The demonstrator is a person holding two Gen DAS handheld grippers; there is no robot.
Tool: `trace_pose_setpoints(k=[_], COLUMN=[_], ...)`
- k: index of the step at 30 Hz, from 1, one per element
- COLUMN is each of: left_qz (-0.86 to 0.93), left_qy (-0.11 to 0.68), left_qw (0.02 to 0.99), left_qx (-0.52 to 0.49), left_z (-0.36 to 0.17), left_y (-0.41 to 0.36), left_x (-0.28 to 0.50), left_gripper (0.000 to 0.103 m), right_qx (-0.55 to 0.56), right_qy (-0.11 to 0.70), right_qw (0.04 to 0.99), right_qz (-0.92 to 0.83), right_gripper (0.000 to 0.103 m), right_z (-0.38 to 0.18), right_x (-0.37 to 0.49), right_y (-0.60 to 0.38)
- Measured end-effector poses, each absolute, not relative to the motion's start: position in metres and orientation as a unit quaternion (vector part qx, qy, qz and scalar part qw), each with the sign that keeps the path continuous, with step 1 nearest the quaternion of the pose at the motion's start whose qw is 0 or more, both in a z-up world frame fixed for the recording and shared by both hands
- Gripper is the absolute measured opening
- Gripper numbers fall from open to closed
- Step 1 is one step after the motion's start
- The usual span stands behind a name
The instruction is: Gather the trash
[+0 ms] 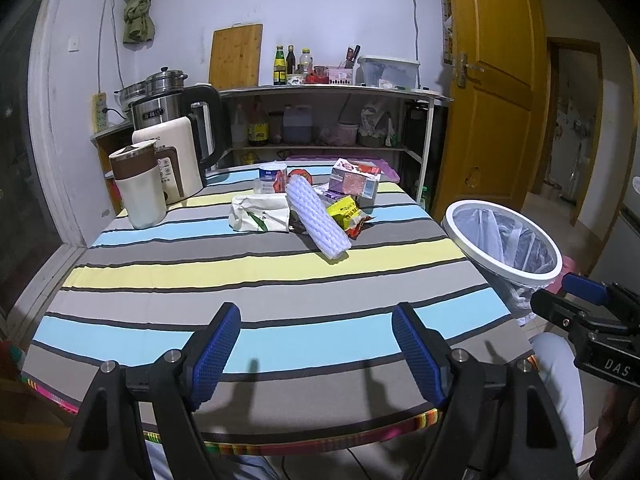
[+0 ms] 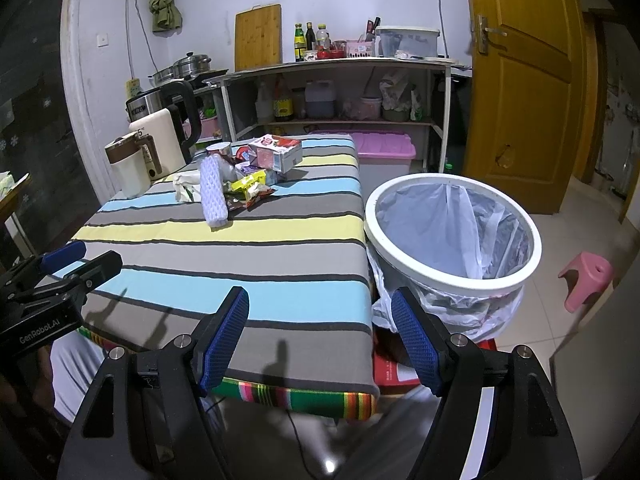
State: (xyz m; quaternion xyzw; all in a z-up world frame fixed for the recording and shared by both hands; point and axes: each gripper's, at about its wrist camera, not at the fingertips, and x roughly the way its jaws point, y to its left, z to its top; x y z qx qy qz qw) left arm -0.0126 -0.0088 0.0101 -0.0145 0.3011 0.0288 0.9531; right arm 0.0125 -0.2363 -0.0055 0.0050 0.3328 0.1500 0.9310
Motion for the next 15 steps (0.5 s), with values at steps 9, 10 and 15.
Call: trace_pose_setpoints(k=[9,10,15], left_qz=[0.028,0.028,0.029], left_qy=[0.303,0.303,0.305], left_qw=[0.952,0.952,0.952], left_qx=[-0.014,-0.014,-0.015], left_z=[0.0095,0.0095,0.0080], left_y=[-0.0079,-0.0079,-0.0065], left_x=[-0.0129,-0.0130,-0.0129], left_gripper=[0.078,0.078,0.078], right_qx=[0.004,0.004,0.004], right_qy=[0.332,0.332,0.332], right_qw=[0.931,0.931,0.931], right_qz=[0.150,0.150,0.150], right_gripper=[0.074,0.074,0.074], right_z=[-0.0050,-0.0050,-0.0047], right_x=[0.0121,0.0121,0.0119], right_y=[-0.2368,-0.2368,-0.2361])
